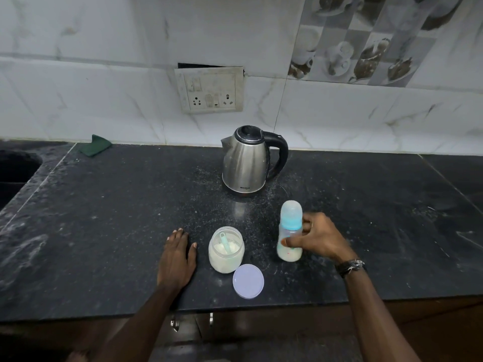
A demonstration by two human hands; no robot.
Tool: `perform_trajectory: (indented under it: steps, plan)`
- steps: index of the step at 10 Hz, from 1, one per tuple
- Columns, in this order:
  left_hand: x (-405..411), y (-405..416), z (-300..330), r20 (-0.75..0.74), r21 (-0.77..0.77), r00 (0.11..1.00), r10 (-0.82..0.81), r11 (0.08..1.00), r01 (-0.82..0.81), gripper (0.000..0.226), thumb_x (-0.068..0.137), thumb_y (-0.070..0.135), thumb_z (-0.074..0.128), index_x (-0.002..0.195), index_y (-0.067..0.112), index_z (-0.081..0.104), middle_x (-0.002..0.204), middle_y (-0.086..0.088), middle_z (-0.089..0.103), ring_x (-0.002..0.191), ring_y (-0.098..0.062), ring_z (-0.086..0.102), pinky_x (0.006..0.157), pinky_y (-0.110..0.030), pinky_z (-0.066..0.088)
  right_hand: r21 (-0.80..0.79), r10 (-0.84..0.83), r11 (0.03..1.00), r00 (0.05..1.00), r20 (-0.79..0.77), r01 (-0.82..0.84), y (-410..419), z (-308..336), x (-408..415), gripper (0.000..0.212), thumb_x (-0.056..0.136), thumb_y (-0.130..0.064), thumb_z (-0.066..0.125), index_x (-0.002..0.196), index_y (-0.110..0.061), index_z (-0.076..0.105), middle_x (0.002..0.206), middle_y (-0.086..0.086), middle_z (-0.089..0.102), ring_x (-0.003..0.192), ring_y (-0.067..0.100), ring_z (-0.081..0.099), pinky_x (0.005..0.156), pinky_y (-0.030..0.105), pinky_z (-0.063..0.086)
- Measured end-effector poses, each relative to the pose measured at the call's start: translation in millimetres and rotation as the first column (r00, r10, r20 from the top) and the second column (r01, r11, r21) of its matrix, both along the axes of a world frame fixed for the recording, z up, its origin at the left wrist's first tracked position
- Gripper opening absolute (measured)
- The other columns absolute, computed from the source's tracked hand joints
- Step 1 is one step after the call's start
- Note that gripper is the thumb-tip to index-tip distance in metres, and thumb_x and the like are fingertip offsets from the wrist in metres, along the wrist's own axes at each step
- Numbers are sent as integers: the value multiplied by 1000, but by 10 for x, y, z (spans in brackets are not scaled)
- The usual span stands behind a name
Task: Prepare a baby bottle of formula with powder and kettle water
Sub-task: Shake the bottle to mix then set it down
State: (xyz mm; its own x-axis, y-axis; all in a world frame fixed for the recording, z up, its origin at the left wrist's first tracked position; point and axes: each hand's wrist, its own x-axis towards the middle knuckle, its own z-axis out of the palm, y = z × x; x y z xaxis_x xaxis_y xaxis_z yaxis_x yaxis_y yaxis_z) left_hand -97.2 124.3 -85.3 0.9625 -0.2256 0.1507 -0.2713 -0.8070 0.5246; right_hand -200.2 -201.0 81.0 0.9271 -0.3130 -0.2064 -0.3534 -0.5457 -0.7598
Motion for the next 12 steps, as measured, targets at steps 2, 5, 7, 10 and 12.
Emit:
perform_trajectory:
  steps: [2,5,7,10,12]
  plan:
    - [-8,-2,-11,-1,4,1000,6,1000,-6,54,98,34,44,132,-4,60,145,-25,53,139,-38,46,120,-46,30,-33,-63,998,997,-52,61,36,-15,2,47,52,-42,89,91,-22,72,83,-6,77,77,8,72,70,31,57]
    - [2,-1,6,4,8,1000,1,1000,-1,53,98,34,43,132,-4,60,144,-25,54,139,-38,47,119,-46,30,-72,-49,996,999,-17,48,73,-50,-9,49,58,-29,92,100,-13,74,79,-7,77,75,7,73,66,27,57]
    - [5,5,-1,0,12,1000,2,1000,-2,54,98,35,43,132,-4,60,144,-25,54,139,-38,47,119,-47,32,-93,-100,991,995,-17,98,69,-16,-7,42,58,-33,91,91,-17,71,78,-8,74,73,9,71,65,29,56]
    - [6,-4,7,4,22,1000,2,1000,-2,54,97,34,43,132,-4,60,144,-25,54,138,-38,47,119,-46,32,-99,-113,989,994,1,113,83,-99,-21,41,65,-19,91,100,-8,74,79,-3,76,65,2,70,57,21,53]
    - [9,-9,9,4,16,1000,9,1000,-9,55,97,35,44,133,-4,60,145,-25,53,139,-38,47,119,-47,32,-115,-100,989,994,-51,94,73,-43,-33,45,59,-33,92,97,-15,75,82,-7,75,73,5,72,67,28,58]
